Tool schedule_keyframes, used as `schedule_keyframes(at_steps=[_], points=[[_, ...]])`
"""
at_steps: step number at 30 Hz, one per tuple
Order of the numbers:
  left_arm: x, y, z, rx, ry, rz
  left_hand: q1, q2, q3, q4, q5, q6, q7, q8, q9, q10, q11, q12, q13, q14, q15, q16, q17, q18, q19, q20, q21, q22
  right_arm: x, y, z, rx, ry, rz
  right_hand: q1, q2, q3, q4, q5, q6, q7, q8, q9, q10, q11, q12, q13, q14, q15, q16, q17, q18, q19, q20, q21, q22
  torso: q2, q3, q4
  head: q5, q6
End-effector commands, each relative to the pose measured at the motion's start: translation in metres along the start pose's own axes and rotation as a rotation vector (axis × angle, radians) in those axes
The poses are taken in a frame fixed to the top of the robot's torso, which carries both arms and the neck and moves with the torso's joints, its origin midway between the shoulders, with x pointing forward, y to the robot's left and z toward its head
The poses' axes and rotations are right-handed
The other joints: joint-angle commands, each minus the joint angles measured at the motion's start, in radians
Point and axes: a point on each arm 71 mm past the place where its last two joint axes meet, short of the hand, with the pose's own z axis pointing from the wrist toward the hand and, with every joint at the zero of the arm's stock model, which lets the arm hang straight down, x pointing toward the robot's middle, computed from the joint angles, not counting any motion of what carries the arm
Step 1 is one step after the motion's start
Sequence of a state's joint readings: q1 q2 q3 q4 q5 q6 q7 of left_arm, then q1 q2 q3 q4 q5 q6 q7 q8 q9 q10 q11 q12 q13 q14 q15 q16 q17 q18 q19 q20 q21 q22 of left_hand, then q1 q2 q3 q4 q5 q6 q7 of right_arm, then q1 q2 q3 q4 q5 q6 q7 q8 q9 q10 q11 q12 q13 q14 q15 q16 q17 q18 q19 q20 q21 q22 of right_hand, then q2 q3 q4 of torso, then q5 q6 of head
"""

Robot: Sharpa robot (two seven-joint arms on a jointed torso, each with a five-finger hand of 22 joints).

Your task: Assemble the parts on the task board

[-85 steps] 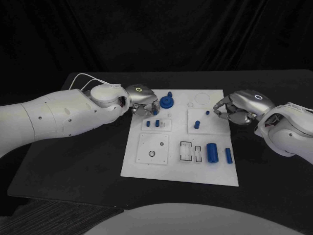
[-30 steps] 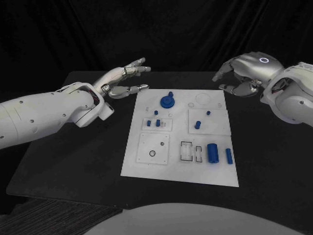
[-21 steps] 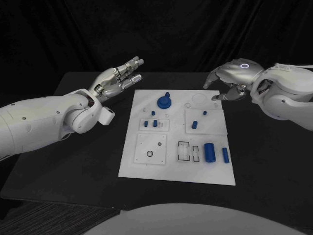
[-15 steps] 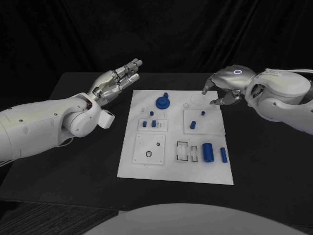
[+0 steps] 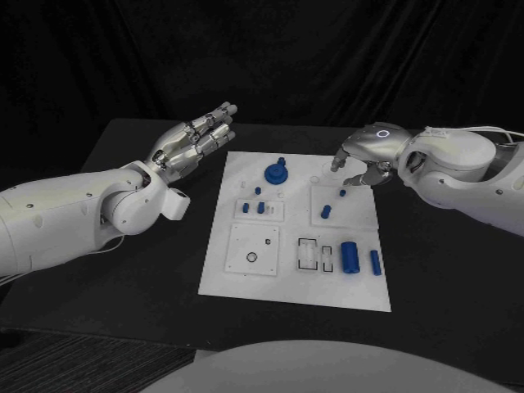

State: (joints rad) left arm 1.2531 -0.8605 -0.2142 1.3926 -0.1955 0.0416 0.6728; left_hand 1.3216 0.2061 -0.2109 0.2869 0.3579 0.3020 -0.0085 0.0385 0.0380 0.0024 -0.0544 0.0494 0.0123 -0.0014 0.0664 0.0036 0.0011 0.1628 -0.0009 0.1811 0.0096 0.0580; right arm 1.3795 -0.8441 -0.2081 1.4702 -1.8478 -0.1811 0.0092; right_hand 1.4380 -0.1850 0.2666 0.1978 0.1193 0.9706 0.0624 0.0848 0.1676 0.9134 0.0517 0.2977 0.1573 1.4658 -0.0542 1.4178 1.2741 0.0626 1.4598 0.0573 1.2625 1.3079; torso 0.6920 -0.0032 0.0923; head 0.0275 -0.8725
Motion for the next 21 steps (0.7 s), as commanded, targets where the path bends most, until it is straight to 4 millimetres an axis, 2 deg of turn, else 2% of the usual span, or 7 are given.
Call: schedule_keyframes(at_steps=[1,5,13,15,21], points=[[0.002,-0.007,-0.001,0.112,0.014,-0.042,0.008,0.008,-0.004,0.000,0.007,-0.002,0.007,-0.003,0.000,0.000,0.009,0.009,0.000,0.001,0.010,-0.004,-0.001,0.013,0.002,0.009,-0.003,-0.001,0.003,0.003,0.001,-0.042,-0.013,-0.011,-0.010,0.010,0.009,0.000,0.002,0.006,0.023,0.000,-0.003,0.010,0.002,-0.016,-0.014,0.047,0.005,0.001,-0.002,0.001,0.009,0.002,0.002,0.178,-0.007,-0.0069,0.0031,-0.001,0.000],[0.003,-0.006,-0.002,0.104,0.021,-0.050,0.023,0.016,-0.003,-0.004,0.017,0.003,0.013,-0.001,0.001,-0.001,0.016,0.010,0.000,0.001,0.022,-0.004,-0.001,0.014,0.002,0.019,-0.003,-0.001,0.009,0.003,0.002,-0.045,-0.003,-0.007,-0.014,0.013,0.014,-0.001,0.010,0.013,0.033,0.000,-0.007,0.024,0.007,-0.029,-0.028,0.048,0.007,0.001,-0.003,0.001,0.009,0.004,0.000,0.178,-0.014,-0.0071,0.0059,-0.003,0.000],[0.003,-0.003,-0.002,0.089,0.030,-0.060,0.050,0.021,0.000,-0.019,0.040,0.005,0.018,-0.001,0.001,-0.001,0.022,0.013,0.000,0.001,0.034,-0.004,-0.001,0.015,0.003,0.036,-0.002,0.000,0.019,0.002,0.001,-0.039,0.021,0.002,-0.020,0.014,0.020,-0.004,0.016,0.009,0.031,-0.007,-0.013,0.044,0.010,-0.041,-0.041,0.048,0.009,-0.001,-0.005,0.002,0.009,0.006,-0.003,0.177,-0.026,-0.0067,0.0031,0.001,0.000],[0.003,-0.003,-0.003,0.085,0.032,-0.062,0.051,0.021,0.000,-0.020,0.042,0.005,0.019,-0.001,0.001,-0.001,0.022,0.014,0.000,0.001,0.035,-0.004,-0.001,0.015,0.003,0.037,-0.002,0.000,0.020,0.002,0.001,-0.037,0.026,0.003,-0.021,0.014,0.022,-0.005,0.018,0.008,0.031,-0.008,-0.015,0.050,0.010,-0.044,-0.044,0.048,0.009,-0.001,-0.005,0.002,0.010,0.006,-0.003,0.177,-0.031,-0.0046,-0.0010,0.006,0.000],[0.002,-0.002,-0.003,0.079,0.033,-0.063,0.063,0.024,0.001,-0.031,0.049,0.003,0.023,-0.001,0.001,-0.001,0.028,0.017,0.001,0.001,0.042,-0.004,-0.001,0.016,0.004,0.047,-0.001,0.006,0.025,0.002,0.000,-0.031,0.041,0.008,-0.027,0.015,0.026,-0.005,0.020,0.008,0.035,-0.011,-0.018,0.066,0.011,-0.050,-0.051,0.049,0.010,-0.001,-0.005,0.002,0.010,0.007,-0.004,0.177,-0.033,-0.0049,-0.0022,0.006,0.000]])
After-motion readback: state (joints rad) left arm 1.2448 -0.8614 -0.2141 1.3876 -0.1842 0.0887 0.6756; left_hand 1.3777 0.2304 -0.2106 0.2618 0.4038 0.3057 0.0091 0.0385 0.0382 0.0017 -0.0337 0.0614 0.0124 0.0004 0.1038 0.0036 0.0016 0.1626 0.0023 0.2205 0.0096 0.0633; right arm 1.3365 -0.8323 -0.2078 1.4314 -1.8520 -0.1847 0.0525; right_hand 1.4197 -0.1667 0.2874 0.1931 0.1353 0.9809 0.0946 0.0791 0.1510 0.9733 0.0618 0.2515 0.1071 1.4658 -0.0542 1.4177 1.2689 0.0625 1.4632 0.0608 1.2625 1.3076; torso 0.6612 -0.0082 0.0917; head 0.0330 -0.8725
